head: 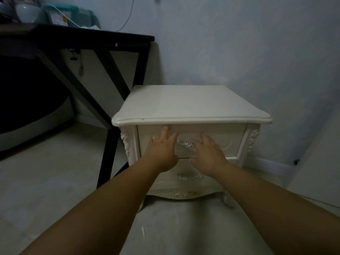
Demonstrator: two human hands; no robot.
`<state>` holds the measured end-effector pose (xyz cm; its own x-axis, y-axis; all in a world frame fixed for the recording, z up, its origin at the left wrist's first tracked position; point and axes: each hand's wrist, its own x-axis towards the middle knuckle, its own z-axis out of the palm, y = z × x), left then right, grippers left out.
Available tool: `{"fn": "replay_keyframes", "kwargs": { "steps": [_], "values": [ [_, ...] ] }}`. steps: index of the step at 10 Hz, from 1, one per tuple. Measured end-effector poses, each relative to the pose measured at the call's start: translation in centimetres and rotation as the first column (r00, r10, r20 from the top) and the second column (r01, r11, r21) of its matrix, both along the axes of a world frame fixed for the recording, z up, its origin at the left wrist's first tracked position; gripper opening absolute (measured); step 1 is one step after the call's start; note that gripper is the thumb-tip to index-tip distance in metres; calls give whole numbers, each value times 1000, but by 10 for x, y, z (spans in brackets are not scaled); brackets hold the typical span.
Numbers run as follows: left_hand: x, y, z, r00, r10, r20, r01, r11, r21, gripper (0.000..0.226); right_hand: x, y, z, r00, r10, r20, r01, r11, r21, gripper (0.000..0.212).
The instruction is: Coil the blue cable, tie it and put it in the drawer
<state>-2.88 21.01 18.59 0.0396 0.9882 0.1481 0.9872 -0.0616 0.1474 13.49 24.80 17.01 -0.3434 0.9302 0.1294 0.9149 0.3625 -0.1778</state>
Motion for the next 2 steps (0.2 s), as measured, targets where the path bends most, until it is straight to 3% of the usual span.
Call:
{"fn": "replay_keyframes", "kwargs": {
  "steps": [2],
  "values": [
    [5, -16, 12, 997, -37, 70, 39, 999, -19, 73, 1, -9, 5, 999, -18, -27, 17, 999, -27, 68]
  ]
}}
